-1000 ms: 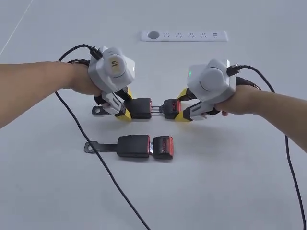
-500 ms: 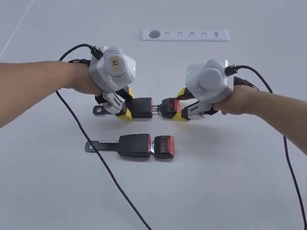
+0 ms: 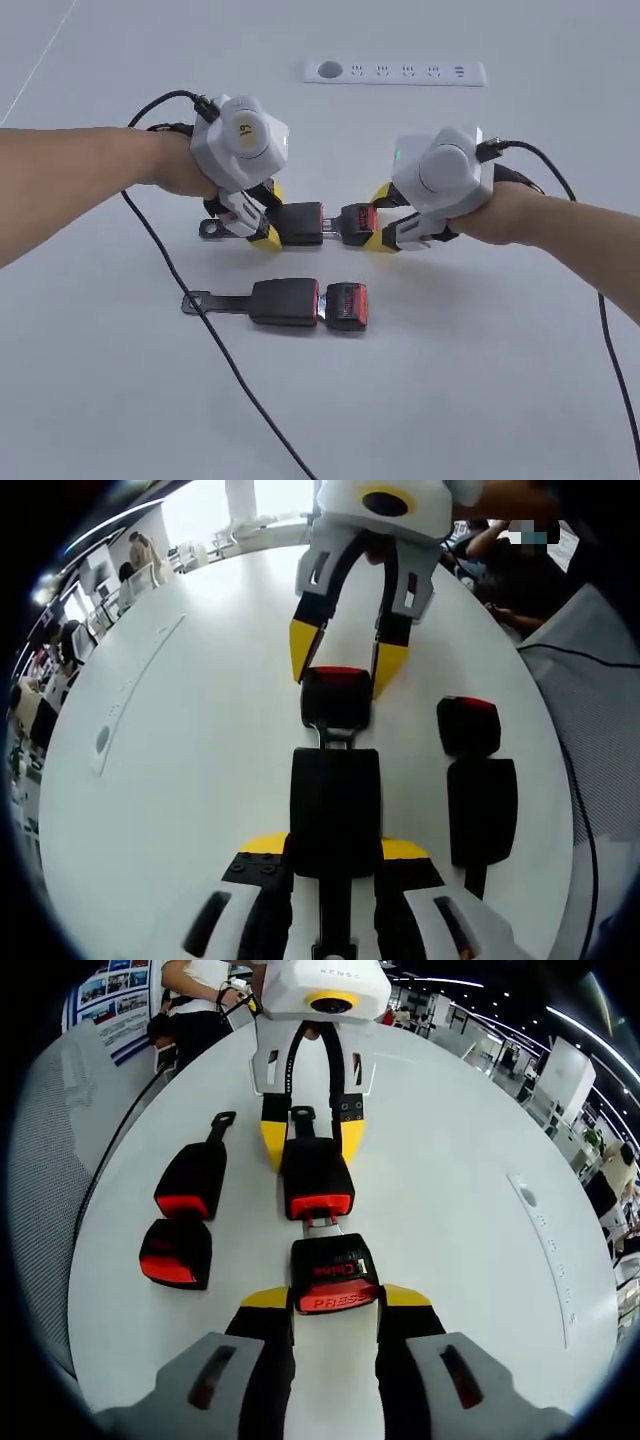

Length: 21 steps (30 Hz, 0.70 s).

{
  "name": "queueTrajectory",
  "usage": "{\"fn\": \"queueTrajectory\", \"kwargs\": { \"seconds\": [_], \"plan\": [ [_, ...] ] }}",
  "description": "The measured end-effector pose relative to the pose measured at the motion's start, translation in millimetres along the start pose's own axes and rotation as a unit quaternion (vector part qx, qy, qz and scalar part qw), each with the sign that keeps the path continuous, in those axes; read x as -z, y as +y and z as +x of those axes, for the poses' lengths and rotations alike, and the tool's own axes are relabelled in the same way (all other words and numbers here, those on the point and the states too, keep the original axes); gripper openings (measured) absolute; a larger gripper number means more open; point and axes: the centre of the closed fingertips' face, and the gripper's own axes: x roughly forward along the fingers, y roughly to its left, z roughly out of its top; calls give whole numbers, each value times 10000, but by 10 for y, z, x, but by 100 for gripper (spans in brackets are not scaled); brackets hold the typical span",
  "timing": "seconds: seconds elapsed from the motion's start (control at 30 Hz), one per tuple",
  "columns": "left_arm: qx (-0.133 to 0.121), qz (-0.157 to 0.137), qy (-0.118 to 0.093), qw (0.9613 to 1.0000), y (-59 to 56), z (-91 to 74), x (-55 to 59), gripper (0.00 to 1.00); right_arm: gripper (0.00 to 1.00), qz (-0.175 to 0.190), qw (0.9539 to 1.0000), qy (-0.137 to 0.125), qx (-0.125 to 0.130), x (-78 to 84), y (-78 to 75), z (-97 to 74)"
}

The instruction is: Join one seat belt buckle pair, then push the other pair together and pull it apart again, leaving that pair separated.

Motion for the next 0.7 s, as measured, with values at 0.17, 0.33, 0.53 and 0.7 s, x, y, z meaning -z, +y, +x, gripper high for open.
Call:
{"fn": "queueTrajectory", "kwargs": {
  "seconds": [0.17, 0.33, 0.53, 0.7],
  "plan": [
    [-12, -40, -37, 10000, 4, 2, -1, 31, 28, 37, 10000, 14, -25, -12, -8, 15],
    [8, -4, 0, 10000, 11, 7, -1, 31, 28, 73, 10000, 24, -51, -16, -10, 26],
    [22, 73, -14, 10000, 20, 11, -3, 30, 28, 94, 9999, 28, -52, -22, -9, 39],
    [47, 126, -9, 9999, 38, 21, 0, 30, 28, 108, 9999, 10, -55, -33, -15, 60]
  ]
}}
